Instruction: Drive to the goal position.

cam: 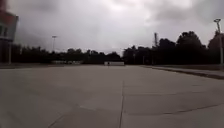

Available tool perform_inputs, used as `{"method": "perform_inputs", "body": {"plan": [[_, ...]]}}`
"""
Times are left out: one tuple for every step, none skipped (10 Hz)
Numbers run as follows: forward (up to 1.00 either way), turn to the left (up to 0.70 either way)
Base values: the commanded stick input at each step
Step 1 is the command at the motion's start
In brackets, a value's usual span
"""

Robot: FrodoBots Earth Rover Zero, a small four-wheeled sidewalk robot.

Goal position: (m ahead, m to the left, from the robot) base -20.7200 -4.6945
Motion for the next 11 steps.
{"method": "perform_inputs", "body": {"plan": [[0.70,0.00],[0.70,-0.19],[0.70,-0.24],[0.70,-0.24],[0.70,-0.24],[0.70,-0.24],[0.70,-0.24],[0.70,-0.24],[0.70,-0.24],[0.70,-0.24],[0.70,-0.24]]}}
